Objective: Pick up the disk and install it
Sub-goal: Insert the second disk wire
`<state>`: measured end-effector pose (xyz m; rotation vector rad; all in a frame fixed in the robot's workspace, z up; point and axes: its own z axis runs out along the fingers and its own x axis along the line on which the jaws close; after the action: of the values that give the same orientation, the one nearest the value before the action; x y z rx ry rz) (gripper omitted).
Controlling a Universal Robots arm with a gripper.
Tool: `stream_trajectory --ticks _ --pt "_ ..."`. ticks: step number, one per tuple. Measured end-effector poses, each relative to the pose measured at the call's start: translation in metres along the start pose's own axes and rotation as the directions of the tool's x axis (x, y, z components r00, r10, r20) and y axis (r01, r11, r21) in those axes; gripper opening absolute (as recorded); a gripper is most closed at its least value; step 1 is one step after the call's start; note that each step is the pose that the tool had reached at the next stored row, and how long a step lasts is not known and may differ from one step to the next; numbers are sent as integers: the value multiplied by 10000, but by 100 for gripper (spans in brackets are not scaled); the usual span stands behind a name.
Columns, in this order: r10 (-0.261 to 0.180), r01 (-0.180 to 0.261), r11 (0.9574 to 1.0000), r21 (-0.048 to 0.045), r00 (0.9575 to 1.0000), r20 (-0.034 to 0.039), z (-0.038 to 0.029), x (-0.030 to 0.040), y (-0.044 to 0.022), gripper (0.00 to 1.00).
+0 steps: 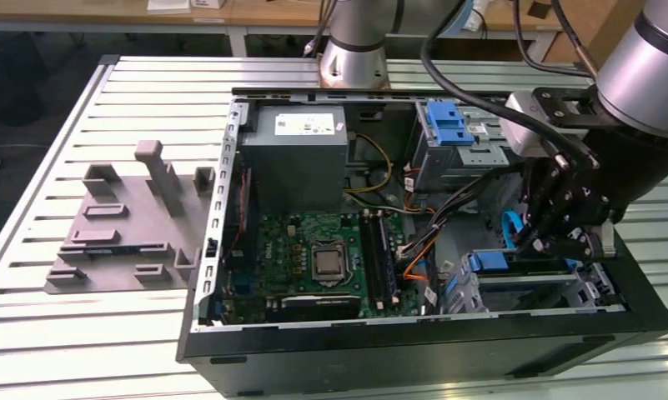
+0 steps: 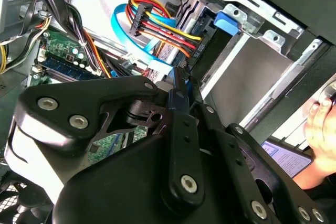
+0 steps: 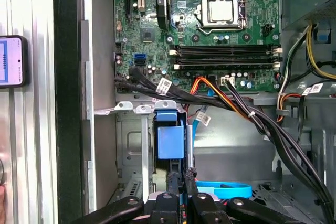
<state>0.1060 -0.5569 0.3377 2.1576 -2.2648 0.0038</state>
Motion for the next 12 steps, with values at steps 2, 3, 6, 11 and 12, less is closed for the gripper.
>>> stream_trajectory --ticks 2,3,6,11,12 --pt "0 0 10000 0 10000 3 2 0 -5 16" --pt "1 -1 10000 0 10000 3 3 1 -5 16" --pt "0 0 10000 -1 10000 10 10 1 -11 16" --pt "0 0 10000 -3 10000 71 17 1 -19 16" --pt "0 0 10000 -4 10000 96 19 0 -19 16"
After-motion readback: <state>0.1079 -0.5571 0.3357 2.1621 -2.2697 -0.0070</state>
